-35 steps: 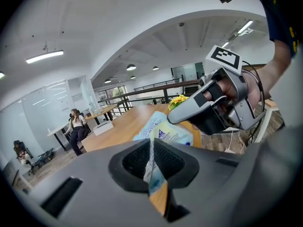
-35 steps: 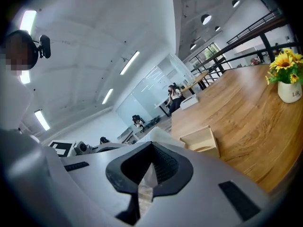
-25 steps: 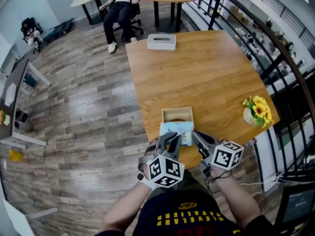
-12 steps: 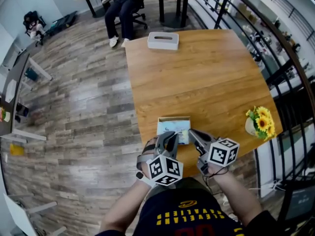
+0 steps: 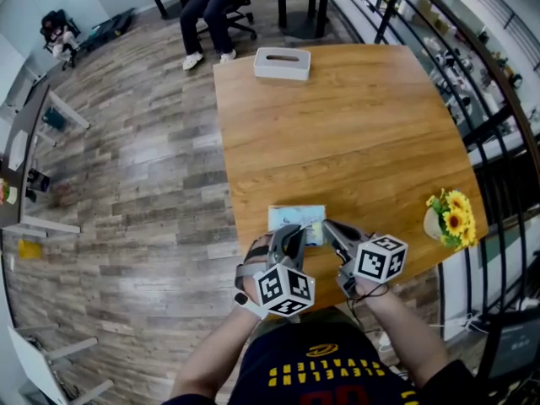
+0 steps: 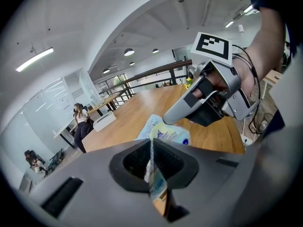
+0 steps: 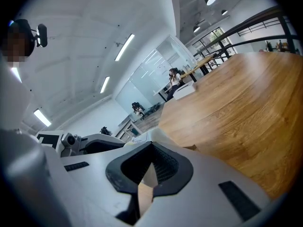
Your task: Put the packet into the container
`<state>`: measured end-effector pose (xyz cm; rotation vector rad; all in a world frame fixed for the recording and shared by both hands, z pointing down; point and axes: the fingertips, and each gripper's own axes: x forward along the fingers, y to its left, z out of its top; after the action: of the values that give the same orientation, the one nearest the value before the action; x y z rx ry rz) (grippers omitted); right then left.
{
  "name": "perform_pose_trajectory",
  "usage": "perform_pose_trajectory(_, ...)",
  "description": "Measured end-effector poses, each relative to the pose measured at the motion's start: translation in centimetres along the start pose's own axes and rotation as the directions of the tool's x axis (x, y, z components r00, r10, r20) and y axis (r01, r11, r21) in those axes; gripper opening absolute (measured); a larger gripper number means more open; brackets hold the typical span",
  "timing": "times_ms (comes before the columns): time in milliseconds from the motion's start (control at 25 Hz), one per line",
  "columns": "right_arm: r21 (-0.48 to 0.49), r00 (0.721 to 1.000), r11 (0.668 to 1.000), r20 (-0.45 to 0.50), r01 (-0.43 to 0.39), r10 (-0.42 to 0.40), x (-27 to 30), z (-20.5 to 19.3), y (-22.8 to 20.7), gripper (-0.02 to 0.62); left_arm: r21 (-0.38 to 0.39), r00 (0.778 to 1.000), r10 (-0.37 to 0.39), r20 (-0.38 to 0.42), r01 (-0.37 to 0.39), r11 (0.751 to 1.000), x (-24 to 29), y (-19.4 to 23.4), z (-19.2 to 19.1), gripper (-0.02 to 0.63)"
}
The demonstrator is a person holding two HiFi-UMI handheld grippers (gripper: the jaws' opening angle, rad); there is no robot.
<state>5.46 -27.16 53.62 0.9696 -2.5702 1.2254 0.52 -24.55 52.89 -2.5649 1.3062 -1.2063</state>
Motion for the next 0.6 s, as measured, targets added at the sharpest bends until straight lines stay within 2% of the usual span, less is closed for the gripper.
perform_pose_trajectory(600, 0.012, 0.995, 0.999, -0.086, 0.048, -0.047, 1.9, -3.0, -4.0, 0.009, 0.015, 0.996, -0.04, -0.08, 0.041, 0.999, 3.7, -1.7, -3.0, 0.018)
